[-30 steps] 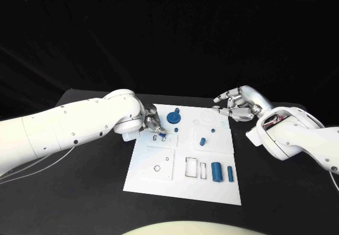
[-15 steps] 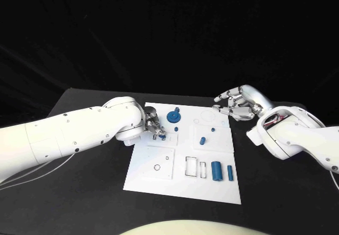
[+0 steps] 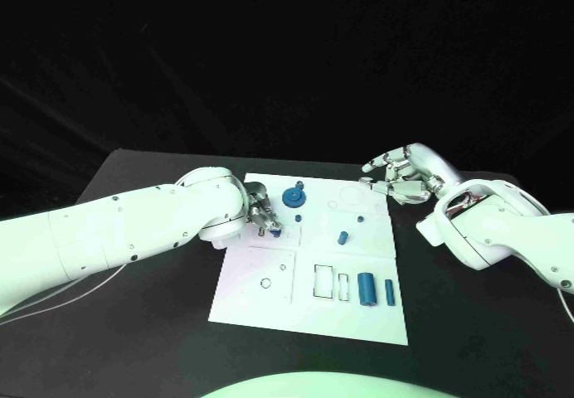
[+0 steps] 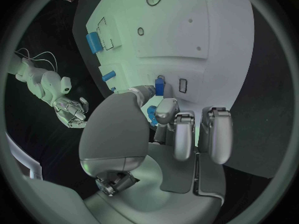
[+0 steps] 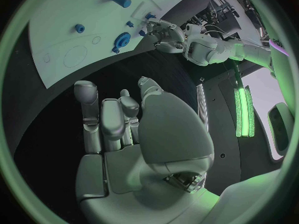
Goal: Assemble the parts on the task board
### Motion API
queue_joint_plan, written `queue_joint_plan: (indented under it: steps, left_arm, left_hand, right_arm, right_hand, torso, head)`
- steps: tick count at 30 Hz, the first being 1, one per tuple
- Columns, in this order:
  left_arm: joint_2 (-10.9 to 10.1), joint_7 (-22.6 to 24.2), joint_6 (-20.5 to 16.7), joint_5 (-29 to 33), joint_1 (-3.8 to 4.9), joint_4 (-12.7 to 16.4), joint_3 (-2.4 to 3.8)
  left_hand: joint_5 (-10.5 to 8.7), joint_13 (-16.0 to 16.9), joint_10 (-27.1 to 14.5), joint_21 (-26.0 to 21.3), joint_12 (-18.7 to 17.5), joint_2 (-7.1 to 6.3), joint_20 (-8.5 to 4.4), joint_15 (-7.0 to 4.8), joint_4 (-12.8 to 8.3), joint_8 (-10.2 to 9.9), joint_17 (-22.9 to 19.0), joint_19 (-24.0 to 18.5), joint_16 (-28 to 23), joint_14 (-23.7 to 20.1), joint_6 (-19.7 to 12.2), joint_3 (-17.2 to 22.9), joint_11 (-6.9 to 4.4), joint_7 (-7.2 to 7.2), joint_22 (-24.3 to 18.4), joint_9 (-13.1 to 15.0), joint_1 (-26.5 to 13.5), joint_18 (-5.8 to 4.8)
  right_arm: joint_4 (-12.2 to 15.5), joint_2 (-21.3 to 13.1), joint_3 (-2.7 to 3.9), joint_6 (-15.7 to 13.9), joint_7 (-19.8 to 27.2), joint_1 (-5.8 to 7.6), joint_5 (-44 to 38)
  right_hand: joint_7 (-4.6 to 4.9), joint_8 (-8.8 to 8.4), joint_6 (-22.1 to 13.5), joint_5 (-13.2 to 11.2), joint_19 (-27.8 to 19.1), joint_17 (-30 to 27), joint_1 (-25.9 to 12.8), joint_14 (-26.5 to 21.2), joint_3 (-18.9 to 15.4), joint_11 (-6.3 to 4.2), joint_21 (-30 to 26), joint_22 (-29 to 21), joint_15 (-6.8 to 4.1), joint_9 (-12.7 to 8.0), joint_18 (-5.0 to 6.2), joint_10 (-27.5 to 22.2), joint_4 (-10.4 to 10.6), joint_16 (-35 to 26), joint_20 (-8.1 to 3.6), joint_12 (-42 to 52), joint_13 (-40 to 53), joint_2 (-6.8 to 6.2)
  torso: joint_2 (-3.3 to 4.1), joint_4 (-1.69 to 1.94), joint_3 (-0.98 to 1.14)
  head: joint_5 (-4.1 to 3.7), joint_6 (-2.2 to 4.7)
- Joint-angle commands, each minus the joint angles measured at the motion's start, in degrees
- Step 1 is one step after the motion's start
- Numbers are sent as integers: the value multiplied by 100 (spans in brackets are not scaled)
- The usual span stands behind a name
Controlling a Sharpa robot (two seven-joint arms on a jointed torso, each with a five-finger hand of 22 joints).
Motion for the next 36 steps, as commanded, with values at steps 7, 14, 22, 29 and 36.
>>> queue_joint_plan:
  steps: [7, 14, 22, 29, 36]
  left_arm:
    - [7, -69, 204, -98, -18, 19, -2]
    - [-1, -89, 265, -138, -19, 19, -3]
    - [-5, -108, 288, -160, -19, 14, -3]
    - [-4, -114, 288, -168, -19, 14, -3]
    - [24, -107, 319, -152, -19, 15, -3]
  left_hand:
    - [39, -129, -2, 37, -132, 55, -38, -42, -951, 53, 1509, 304, 14, 592, 38, 980, -15, -34, 1085, 192, -34, -78]
    - [52, -175, -8, 39, -174, 38, -42, -49, -974, 85, 1509, 305, 14, 592, 39, 1030, -24, -44, 1089, 251, -71, -79]
    - [77, -214, -11, 37, -205, 22, -47, -54, -991, 118, 1509, 302, 14, 592, 39, 1084, -32, -53, 1087, 313, -114, -78]
    - [84, -217, -6, 40, -204, 18, -49, -57, -997, 131, 1509, 306, 14, 592, 35, 1110, -35, -56, 1093, 340, -131, -79]
    - [95, -215, 1, 41, -197, 9, -51, -59, -1003, 143, 1509, 307, 14, 592, 31, 1132, -37, -58, 1095, 367, -155, -79]
  right_arm:
    - [-3, 0, 2, 3, 57, -9, 2]
    - [-2, -5, 2, 9, 55, -10, 3]
    - [-5, -10, 2, 13, 54, -11, 6]
    - [-2, -13, 2, 13, 55, -11, 7]
    - [5, -17, 2, 12, 52, -12, 7]
  right_hand:
    - [11, 22, 23, 25, -4, -1, -51, -12, 8, -13, -16, -2, 12, 3, 34, -43, 23, -36, 18, -18, -8, 12]
    - [11, 22, 23, 25, -4, -1, -51, -12, 8, -13, -16, -2, 12, 3, 34, -43, 23, -36, 18, -18, -8, 12]
    - [9, 24, 23, 40, 1, -7, -55, -11, 11, -14, -16, -1, 11, 3, 33, -48, 20, -43, 17, -25, -18, 16]
    - [9, 24, 23, 40, 1, -7, -55, -11, 11, -14, -16, -1, 11, 3, 33, -48, 20, -43, 17, -25, -18, 16]
    - [9, 24, 23, 40, 1, -7, -55, -11, 11, -14, -16, -1, 11, 3, 33, -48, 20, -43, 17, -25, -18, 16]
  torso:
    - [-3, -2, -4]
    - [-2, 1, -5]
    - [-3, 2, -11]
    - [-2, 4, -4]
    - [0, -2, -3]
  head:
    - [1, -21]
    - [1, -29]
    - [7, -46]
    - [8, -44]
    - [12, -53]
